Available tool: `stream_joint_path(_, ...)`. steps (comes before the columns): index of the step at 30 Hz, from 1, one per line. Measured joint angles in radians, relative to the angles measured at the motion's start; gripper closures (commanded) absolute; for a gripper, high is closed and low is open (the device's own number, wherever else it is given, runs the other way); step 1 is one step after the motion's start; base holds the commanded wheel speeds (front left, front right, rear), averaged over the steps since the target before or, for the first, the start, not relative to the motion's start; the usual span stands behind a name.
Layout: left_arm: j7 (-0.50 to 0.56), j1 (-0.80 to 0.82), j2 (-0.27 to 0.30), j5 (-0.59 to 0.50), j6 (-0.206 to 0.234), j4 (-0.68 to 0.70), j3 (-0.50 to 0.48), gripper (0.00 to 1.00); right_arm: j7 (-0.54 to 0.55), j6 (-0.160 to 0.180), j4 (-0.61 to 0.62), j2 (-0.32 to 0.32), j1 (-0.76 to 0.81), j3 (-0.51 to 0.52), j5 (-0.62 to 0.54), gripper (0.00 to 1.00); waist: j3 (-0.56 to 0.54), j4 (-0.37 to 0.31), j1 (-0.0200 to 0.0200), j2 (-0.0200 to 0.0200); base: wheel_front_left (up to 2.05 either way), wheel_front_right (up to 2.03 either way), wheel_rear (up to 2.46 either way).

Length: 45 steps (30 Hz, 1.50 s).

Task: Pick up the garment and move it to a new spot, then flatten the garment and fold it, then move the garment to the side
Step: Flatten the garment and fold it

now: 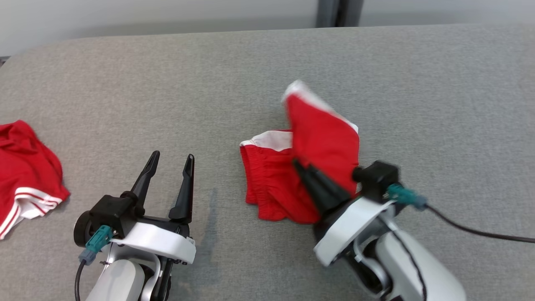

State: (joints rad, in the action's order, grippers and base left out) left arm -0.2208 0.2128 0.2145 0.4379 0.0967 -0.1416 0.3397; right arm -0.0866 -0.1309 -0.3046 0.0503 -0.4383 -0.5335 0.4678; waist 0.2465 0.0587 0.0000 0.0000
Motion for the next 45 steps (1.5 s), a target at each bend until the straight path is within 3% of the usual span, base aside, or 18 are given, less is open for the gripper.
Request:
stream_joint_path(5,-0.009,0.000,-0.008,0.005,0.000,-0.011,0.002,0.00,0.014,0.000,-0.023,-0.004,-0.002,-0.144,0.045,1.00,0.006,0.032,0.0000,0.0000,0.00,0.00,0.00)
stream_joint_path(10,-0.016,0.001,-0.013,0.007,0.000,-0.020,0.002,0.00,0.007,0.000,-0.071,-0.002,-0.003,-0.206,0.078,1.00,0.016,0.046,0.0000,0.0001,0.00,0.00,0.00)
stream_joint_path(11,-0.017,0.001,-0.013,0.008,0.000,-0.021,0.002,0.00,0.005,0.000,-0.079,-0.002,-0.005,-0.212,0.081,0.93,0.018,0.046,0.0000,0.0000,0.00,0.00,0.00)
stream_joint_path(12,-0.017,0.001,-0.013,0.010,0.000,-0.022,0.002,0.00,-0.002,0.000,-0.088,-0.002,-0.007,-0.214,0.081,0.68,0.019,0.045,0.0000,0.0000,0.00,0.00,0.00)
stream_joint_path(13,-0.018,0.002,-0.013,0.011,0.000,-0.024,0.001,0.00,-0.007,0.000,-0.093,-0.002,-0.009,-0.215,0.081,0.17,0.019,0.044,0.0000,0.0000,0.00,0.00,0.00)
stream_joint_path(14,-0.019,0.002,-0.013,0.011,0.000,-0.026,0.000,0.00,-0.012,0.000,-0.096,-0.002,-0.010,-0.215,0.084,0.00,0.019,0.042,0.0000,0.0000,0.00,0.00,0.00)
stream_joint_path(25,-0.026,-0.001,0.001,0.013,0.010,-0.035,-0.016,0.00,-0.074,0.000,0.023,0.007,0.054,-0.139,0.020,0.00,-0.015,0.006,0.0000,0.0000,0.00,0.00,0.00)
stream_joint_path(35,-0.028,-0.034,0.029,0.013,0.046,-0.001,-0.043,0.00,-0.087,0.000,0.190,0.036,0.179,0.224,-0.153,0.00,-0.060,-0.024,0.0000,0.0000,0.00,0.00,0.00)
stream_joint_path(36,-0.028,-0.034,0.029,0.013,0.046,-0.001,-0.043,0.00,-0.087,0.000,0.190,0.036,0.179,0.224,-0.153,0.00,-0.060,-0.024,0.0000,0.0000,0.00,0.00,0.00)
stream_joint_path(39,-0.026,-0.056,0.040,0.012,0.055,0.021,-0.046,0.00,-0.063,0.000,0.227,0.044,0.217,0.364,-0.221,0.00,-0.078,-0.029,0.0000,0.0000,0.00,0.00,0.00)
stream_joint_path(45,-0.011,-0.085,0.056,0.006,0.069,0.058,-0.044,0.00,-0.041,0.000,0.249,0.052,0.250,0.469,-0.251,0.00,-0.092,-0.025,0.0000,0.0000,0.00,0.00,0.00)
